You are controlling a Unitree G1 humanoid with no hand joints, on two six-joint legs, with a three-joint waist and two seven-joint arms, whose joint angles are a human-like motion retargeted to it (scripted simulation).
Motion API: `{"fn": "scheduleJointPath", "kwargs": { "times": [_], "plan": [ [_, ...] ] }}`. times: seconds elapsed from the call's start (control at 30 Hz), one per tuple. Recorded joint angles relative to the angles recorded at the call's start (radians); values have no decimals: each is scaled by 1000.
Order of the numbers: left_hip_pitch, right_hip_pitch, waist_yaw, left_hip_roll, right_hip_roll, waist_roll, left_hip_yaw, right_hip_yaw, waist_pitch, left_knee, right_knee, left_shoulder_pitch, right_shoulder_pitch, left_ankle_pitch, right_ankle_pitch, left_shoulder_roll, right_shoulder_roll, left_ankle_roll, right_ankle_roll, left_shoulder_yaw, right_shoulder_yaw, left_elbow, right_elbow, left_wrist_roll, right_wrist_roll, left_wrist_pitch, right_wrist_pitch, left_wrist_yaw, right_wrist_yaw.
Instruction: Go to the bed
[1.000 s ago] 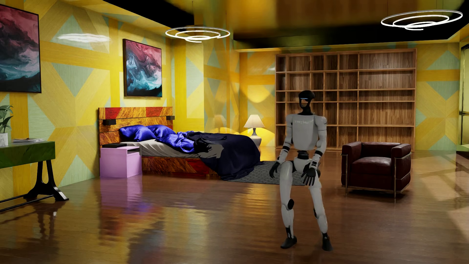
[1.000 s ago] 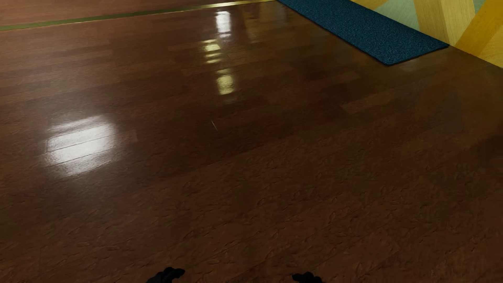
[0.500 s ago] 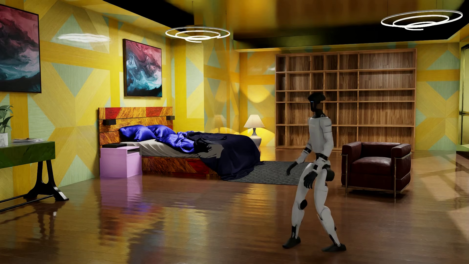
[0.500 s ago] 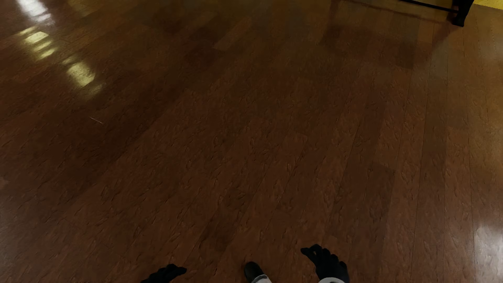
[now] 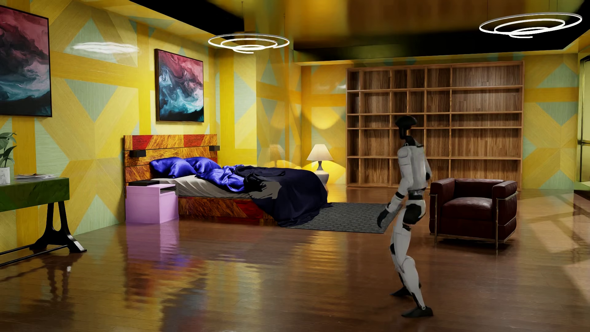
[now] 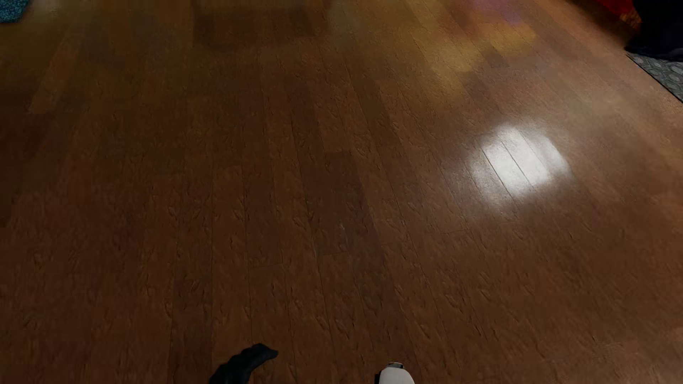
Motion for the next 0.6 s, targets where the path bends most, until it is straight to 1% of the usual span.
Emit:
{"fn": "scheduleJointPath", "kwargs": {
  "times": [0.03, 0.07, 0.13, 0.17, 0.2, 0.27, 0.3, 0.33, 0.37, 0.4, 0.43, 0.47, 0.5, 0.53, 0.57, 0.6],
  "plan": [
    [22, 11, -2, 14, -32, 4, 38, 6, -5, -17, -47, -1, 5, 5, -2, -10, 7, -16, -7, -10, -5, -23, -1, -13, -2, 8, 10, 3, 5],
    [46, 22, -3, 24, -70, 8, 76, -7, -10, -41, -106, -4, 10, 12, -3, -17, 12, -32, -27, -20, -14, -46, -2, -26, -6, 11, 19, 3, 4],
    [94, 32, -7, 40, -146, 14, 152, -71, -22, -85, -208, -16, 15, 29, -27, -21, 20, -70, -74, -42, -41, -85, -3, -48, -12, 10, 33, 0, -5],
    [117, 30, -9, 51, -180, 15, 192, -134, -29, -103, -232, -21, 11, 38, -34, -17, 25, -93, -66, -47, -51, -103, 0, -59, -15, 11, 35, -1, -6],
    [142, 24, -14, 67, -180, 18, 235, -176, -36, -117, -224, -18, 2, 44, -33, -11, 30, -118, -60, -44, -55, -118, 9, -73, -20, 14, 36, -1, 0],
    [197, 6, -27, 131, -81, 35, 315, -150, -42, -118, -193, 4, -23, 69, -26, 7, 45, -164, -68, -13, -54, -136, 32, -111, -33, 27, 34, -1, 15],
    [217, 12, -33, 176, -23, 49, 338, -146, -41, -101, -179, 18, -31, 92, -39, 22, 58, -166, -53, 1, -59, -137, 38, -125, -33, 38, 29, -7, 18],
    [236, 30, -40, 234, 36, 67, 355, -154, -39, -77, -177, 31, -30, 124, -54, 41, 73, -166, -50, 14, -69, -133, 35, -122, -29, 49, 19, -19, 14],
    [251, 58, -45, 304, 97, 87, 355, -168, -37, -38, -188, 43, -29, 183, -68, 62, 90, -171, -62, 20, -84, -129, 31, -109, -23, 61, 8, -34, 4],
    [256, 84, -49, 382, 156, 109, 346, -182, -35, 16, -202, 54, -26, 253, -82, 82, 106, -150, -81, 23, -103, -121, 29, -91, -16, 72, 0, -48, -10],
    [249, 109, -53, 462, 210, 132, 346, -194, -31, 85, -216, 67, -25, 319, -97, 100, 121, -61, -101, 24, -121, -112, 32, -69, -10, 83, -6, -63, -24],
    [212, 135, -49, 538, 265, 154, 288, -200, -23, 186, -227, 75, -34, 366, -110, 118, 131, 53, -118, 22, -129, -103, 43, -55, -10, 97, -11, -79, -35],
    [112, 162, -29, 553, 322, 173, 90, -188, -10, 321, -235, 89, -49, 351, -123, 131, 132, 61, -131, 27, -117, -103, 58, -47, -25, 106, -20, -89, -46],
    [-6, 190, -9, 508, 372, 188, -139, -167, 3, 453, -241, 109, -73, 326, -135, 139, 126, 3, -140, 41, -85, -113, 74, -48, -55, 109, -33, -89, -59],
    [-97, 216, 3, 463, 412, 201, -285, -148, 13, 564, -250, 138, -105, 307, -146, 133, 114, -29, -146, 60, -50, -131, 101, -53, -89, 114, -61, -76, -77],
    [-167, 244, 11, 441, 445, 212, -358, -128, 21, 647, -262, 169, -142, 295, -156, 125, 104, -38, -150, 84, -18, -153, 120, -62, -117, 116, -87, -62, -91]
  ]
}}
